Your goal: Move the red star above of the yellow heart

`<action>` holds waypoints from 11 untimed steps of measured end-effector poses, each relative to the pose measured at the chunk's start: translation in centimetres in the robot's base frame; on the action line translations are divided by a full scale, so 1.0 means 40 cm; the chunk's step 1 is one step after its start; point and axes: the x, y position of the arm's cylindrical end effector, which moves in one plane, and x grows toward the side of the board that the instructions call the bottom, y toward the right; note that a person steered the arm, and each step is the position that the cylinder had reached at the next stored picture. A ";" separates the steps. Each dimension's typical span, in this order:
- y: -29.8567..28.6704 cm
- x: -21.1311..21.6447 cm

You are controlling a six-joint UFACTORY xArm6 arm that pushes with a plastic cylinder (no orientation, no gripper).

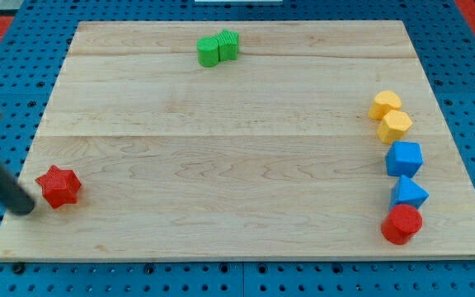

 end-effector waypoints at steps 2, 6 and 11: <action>0.384 -0.213; 0.745 -0.265; 0.986 -0.562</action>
